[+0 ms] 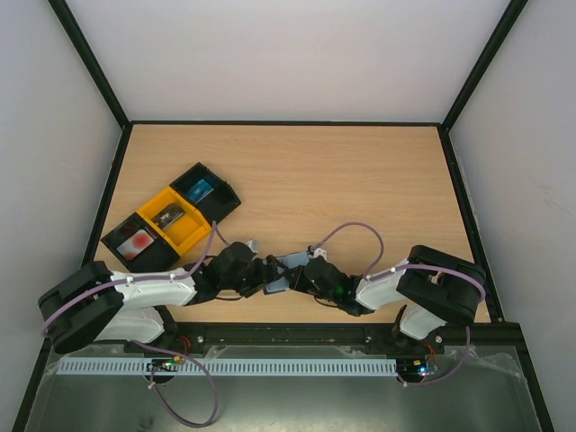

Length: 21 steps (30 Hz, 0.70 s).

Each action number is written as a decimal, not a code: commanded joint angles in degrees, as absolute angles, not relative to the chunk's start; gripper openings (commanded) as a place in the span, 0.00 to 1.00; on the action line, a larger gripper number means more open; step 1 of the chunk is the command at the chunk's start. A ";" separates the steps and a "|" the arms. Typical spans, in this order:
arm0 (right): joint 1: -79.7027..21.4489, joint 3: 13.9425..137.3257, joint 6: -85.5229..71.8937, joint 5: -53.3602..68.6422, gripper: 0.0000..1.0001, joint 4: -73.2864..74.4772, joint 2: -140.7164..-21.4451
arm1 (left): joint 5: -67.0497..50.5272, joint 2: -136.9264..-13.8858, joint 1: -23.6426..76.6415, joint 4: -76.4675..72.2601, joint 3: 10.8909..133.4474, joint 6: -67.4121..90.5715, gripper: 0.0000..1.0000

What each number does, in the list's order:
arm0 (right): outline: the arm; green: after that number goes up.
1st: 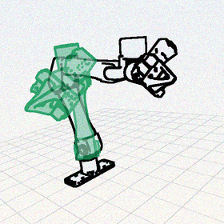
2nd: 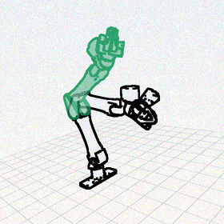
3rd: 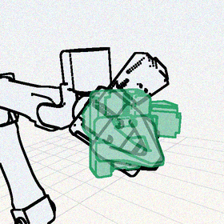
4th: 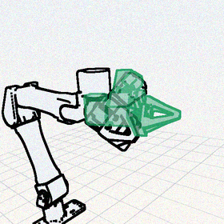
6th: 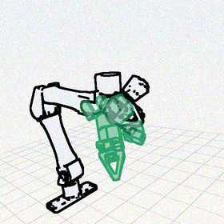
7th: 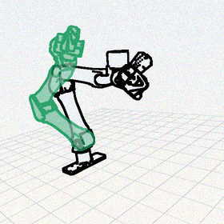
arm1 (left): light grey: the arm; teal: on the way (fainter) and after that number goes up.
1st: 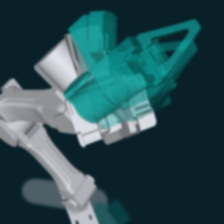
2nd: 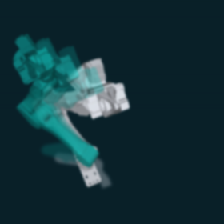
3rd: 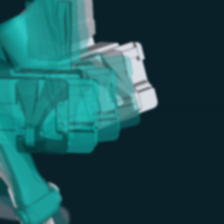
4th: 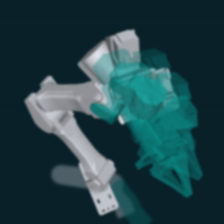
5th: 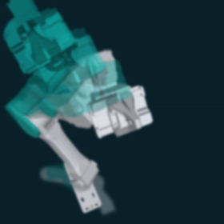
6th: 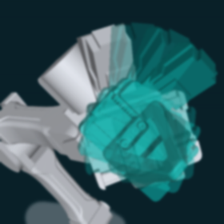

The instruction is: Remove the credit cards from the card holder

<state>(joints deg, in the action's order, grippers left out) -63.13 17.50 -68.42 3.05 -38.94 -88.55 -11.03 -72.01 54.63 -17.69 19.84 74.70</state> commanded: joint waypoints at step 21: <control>-64.04 14.82 -68.82 0.31 0.16 -38.45 -85.05 | -12.94 -75.82 54.58 -20.95 26.77 69.24 0.94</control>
<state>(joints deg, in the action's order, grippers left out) -63.57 16.86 -68.55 4.32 -40.86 -88.53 -12.16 -74.98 54.61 -18.59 24.84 70.85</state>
